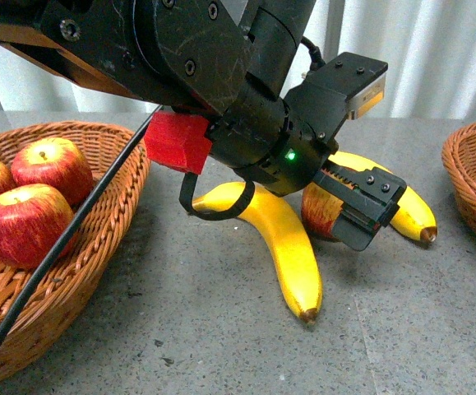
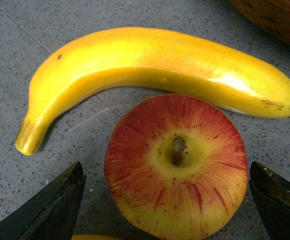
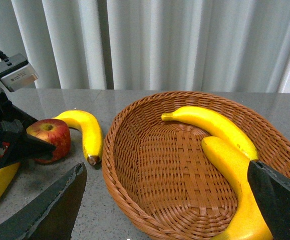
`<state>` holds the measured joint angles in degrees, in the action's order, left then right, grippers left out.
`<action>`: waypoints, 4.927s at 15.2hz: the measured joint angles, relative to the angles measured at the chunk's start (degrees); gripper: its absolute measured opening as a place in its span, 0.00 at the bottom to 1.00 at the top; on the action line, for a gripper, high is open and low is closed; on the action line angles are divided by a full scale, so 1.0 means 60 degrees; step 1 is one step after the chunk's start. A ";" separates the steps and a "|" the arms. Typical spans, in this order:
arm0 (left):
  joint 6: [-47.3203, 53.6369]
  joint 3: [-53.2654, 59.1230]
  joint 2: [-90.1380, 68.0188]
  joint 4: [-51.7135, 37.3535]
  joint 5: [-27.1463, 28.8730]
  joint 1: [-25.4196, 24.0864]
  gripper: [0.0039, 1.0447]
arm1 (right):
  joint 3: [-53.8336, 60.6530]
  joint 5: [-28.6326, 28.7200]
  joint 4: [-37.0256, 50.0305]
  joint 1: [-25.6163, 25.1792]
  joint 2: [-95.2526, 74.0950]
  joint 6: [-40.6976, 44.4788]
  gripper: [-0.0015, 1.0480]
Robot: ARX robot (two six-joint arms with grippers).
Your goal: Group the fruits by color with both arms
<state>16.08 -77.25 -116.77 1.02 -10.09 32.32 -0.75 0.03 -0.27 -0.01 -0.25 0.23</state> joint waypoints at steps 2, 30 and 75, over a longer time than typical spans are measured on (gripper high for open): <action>0.0084 -0.0091 -0.0157 0.0189 0.0036 0.0000 0.94 | 0.0000 0.0000 0.0000 0.0000 0.0000 0.0000 0.94; -0.2860 0.4688 0.5778 -0.0962 0.2823 -0.3340 0.84 | 0.0004 -0.0004 0.0000 0.0000 0.0000 0.0000 0.94; -0.2674 1.2732 1.9365 -0.0127 0.1687 -0.5377 0.07 | 0.0004 0.0000 0.0004 0.0000 0.0000 -0.0004 0.94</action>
<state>0.03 -0.86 -0.58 0.25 0.03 0.05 -0.73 0.03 -0.25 -0.01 -0.25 0.21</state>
